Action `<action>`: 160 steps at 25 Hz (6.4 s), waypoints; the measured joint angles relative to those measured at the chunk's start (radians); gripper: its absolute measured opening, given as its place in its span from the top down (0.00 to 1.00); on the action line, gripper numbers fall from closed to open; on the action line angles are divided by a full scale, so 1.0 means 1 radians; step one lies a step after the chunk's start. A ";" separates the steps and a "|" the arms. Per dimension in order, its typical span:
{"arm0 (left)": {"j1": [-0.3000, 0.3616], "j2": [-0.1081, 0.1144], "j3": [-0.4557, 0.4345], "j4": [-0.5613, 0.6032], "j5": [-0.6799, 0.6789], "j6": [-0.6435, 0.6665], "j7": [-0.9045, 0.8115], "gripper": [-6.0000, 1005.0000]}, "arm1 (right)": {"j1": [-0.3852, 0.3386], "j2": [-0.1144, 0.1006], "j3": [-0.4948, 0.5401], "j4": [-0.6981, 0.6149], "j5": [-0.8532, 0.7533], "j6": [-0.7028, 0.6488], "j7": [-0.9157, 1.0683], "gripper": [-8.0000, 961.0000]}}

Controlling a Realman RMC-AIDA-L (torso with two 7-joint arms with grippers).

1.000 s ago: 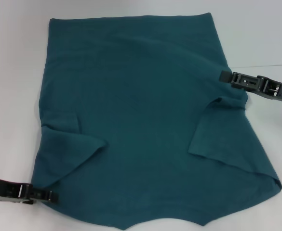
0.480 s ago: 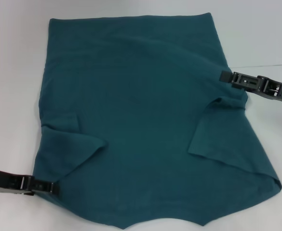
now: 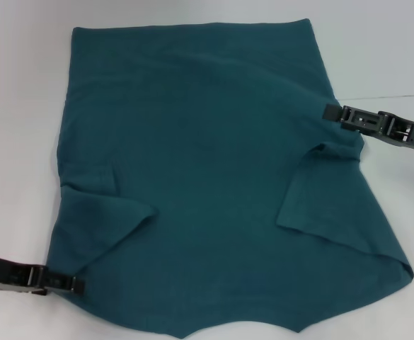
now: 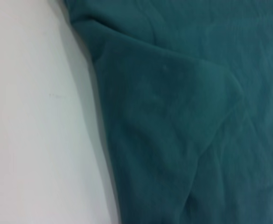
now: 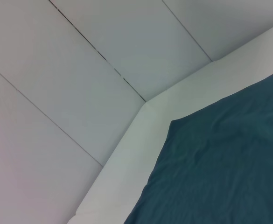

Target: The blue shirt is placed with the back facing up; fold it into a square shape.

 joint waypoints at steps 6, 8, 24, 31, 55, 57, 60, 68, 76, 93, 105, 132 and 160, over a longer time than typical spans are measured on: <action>0.003 0.003 0.000 0.000 0.009 0.003 -0.007 0.17 | 0.000 0.000 0.000 0.000 0.001 0.001 0.000 0.05; 0.001 0.004 0.000 -0.001 0.017 0.003 -0.010 0.17 | 0.000 0.000 0.000 0.000 0.001 0.001 0.000 0.05; -0.020 -0.004 0.030 -0.003 0.026 -0.016 -0.023 0.20 | -0.003 -0.001 0.009 0.000 0.002 -0.003 0.000 0.05; -0.020 -0.005 0.037 0.001 0.026 -0.024 -0.031 0.21 | -0.003 -0.002 0.012 0.000 0.002 -0.007 0.000 0.05; -0.005 -0.003 0.035 0.020 0.027 -0.045 -0.033 0.93 | -0.012 -0.002 0.020 0.000 0.001 -0.012 -0.003 0.05; -0.003 -0.002 0.031 0.024 0.023 -0.040 -0.030 0.95 | -0.013 -0.002 0.019 0.000 -0.001 -0.012 -0.005 0.05; 0.006 -0.003 0.027 0.040 0.017 -0.037 -0.027 0.98 | -0.019 -0.009 0.013 0.000 -0.006 -0.012 -0.006 0.05; 0.038 0.005 -0.046 0.048 -0.063 -0.031 0.025 0.98 | -0.049 -0.068 -0.014 -0.001 -0.066 -0.046 0.070 0.05; 0.078 0.006 -0.130 0.016 -0.183 -0.023 0.114 0.98 | -0.083 -0.099 -0.015 -0.062 -0.235 -0.094 0.240 0.05; 0.086 -0.001 -0.144 -0.026 -0.218 -0.043 0.158 0.98 | -0.089 -0.087 -0.014 -0.065 -0.416 -0.043 0.315 0.05; 0.086 -0.002 -0.140 -0.027 -0.218 -0.045 0.160 0.98 | -0.071 -0.050 -0.042 -0.051 -0.428 0.028 0.307 0.05; 0.084 -0.002 -0.142 -0.027 -0.218 -0.045 0.158 0.98 | -0.075 -0.049 -0.084 -0.054 -0.437 0.034 0.316 0.05; 0.073 0.000 -0.142 -0.050 -0.218 -0.071 0.150 0.98 | -0.065 -0.059 -0.096 -0.064 -0.451 -0.190 0.310 0.06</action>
